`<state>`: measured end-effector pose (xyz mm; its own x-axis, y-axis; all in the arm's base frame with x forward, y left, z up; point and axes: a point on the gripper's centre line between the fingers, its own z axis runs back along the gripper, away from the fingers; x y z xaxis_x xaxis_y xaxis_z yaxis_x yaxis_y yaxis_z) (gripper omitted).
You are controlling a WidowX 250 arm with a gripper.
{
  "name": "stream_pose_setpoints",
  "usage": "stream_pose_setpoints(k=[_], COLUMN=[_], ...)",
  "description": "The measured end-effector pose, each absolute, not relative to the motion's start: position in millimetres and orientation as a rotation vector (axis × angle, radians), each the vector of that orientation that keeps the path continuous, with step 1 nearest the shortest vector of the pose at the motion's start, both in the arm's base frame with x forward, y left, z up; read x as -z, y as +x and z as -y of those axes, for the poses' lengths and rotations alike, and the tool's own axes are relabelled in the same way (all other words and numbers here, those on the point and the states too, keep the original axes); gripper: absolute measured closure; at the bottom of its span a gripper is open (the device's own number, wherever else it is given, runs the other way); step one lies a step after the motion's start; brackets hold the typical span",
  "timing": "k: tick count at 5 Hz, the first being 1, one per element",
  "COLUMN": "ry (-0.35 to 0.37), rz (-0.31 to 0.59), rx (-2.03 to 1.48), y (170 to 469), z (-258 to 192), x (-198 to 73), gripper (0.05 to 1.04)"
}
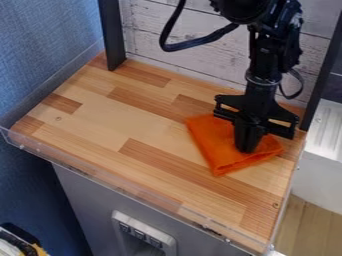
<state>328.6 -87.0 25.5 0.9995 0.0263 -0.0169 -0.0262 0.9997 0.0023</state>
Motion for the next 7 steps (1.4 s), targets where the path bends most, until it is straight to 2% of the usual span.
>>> stream_pose_setpoints(k=[1,2,3,5,7], ry=[0.003,0.001,-0.003,-0.025,-0.017], rz=[-0.028,-0.022,-0.020,0.003,0.016], rx=[-0.011,0.003,0.009,0.011,0.019], y=[332,342,349,363,367], z=[72,57,41,7,-15], x=[-28,-37,-45,-62,-66], gripper=[0.592,0.293,0.085,0.085,0.086])
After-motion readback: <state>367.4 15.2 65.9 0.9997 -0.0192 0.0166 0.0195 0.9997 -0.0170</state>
